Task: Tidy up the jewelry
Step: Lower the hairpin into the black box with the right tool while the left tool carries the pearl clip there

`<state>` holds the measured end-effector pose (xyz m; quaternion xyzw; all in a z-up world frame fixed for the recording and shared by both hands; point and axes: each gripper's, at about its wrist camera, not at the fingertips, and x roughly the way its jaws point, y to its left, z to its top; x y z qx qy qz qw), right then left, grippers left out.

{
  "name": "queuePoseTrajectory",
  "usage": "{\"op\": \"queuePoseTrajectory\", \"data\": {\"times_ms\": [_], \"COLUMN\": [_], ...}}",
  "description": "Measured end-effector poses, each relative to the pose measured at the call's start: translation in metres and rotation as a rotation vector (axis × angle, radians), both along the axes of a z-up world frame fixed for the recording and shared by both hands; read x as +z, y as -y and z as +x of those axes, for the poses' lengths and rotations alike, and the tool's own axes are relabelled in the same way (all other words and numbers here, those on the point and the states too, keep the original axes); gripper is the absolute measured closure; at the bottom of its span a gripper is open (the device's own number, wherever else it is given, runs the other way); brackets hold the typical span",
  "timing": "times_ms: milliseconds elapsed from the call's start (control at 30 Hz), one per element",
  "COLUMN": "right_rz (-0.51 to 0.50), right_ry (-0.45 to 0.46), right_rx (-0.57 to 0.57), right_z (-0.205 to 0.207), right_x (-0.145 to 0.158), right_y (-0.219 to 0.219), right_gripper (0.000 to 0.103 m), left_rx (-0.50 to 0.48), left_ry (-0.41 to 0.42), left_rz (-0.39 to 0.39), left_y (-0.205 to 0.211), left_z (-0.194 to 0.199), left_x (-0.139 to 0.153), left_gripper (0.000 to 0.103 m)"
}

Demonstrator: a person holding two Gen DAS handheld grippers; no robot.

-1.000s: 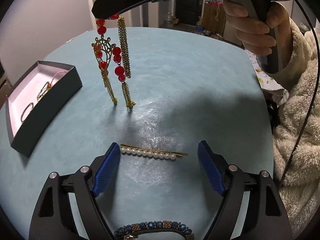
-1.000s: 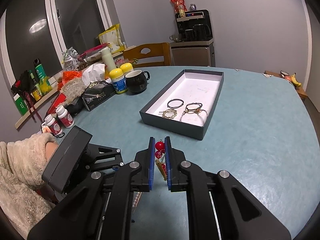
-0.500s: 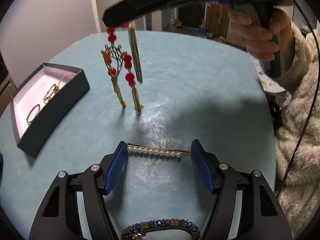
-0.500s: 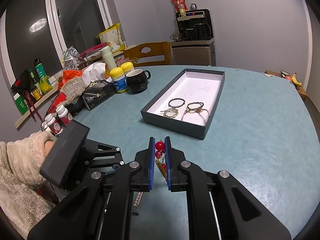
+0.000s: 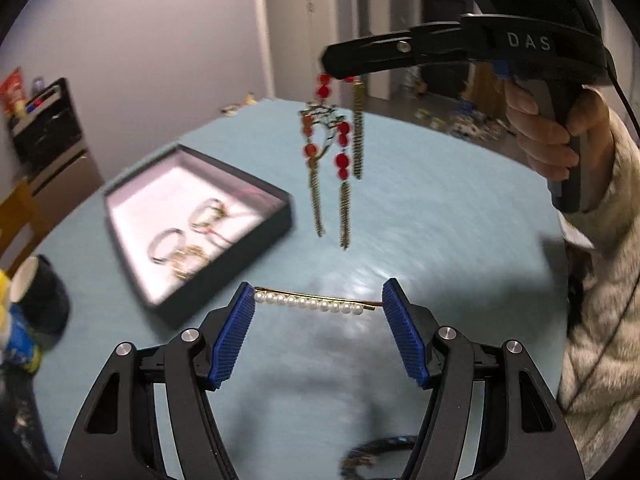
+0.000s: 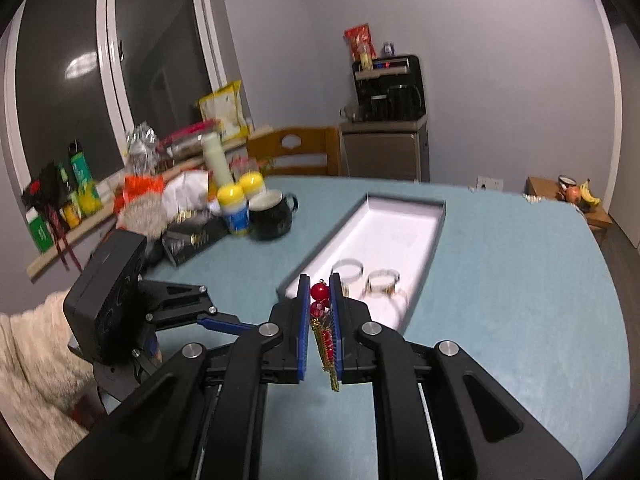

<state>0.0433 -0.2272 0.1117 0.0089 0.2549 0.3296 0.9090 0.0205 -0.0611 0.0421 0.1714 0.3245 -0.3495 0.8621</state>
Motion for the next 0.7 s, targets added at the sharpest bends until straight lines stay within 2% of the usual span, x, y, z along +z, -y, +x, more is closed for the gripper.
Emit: {"op": "queuePoseTrajectory", "data": {"times_ms": [167, 300, 500, 700], "right_rz": [0.029, 0.035, 0.05, 0.024], "right_ry": [0.035, 0.03, -0.023, -0.125], "right_rx": [-0.041, -0.082, -0.109, -0.107], "right_z": [0.028, 0.058, 0.09, 0.112], "right_x": [0.019, 0.017, -0.01, -0.048], "right_y": [-0.001, -0.005, -0.013, -0.018], "right_gripper": [0.094, 0.094, 0.094, 0.094], "left_rx": [0.065, 0.135, 0.249, 0.259], "left_ry": [0.057, 0.074, 0.023, -0.033], "left_rz": [0.01, 0.03, 0.042, 0.055], "left_y": [-0.007, -0.01, -0.008, 0.003], "left_z": [0.025, 0.063, 0.12, 0.137], "left_x": [0.027, 0.033, 0.007, -0.022], "left_gripper": [0.035, 0.035, 0.035, 0.035]}}
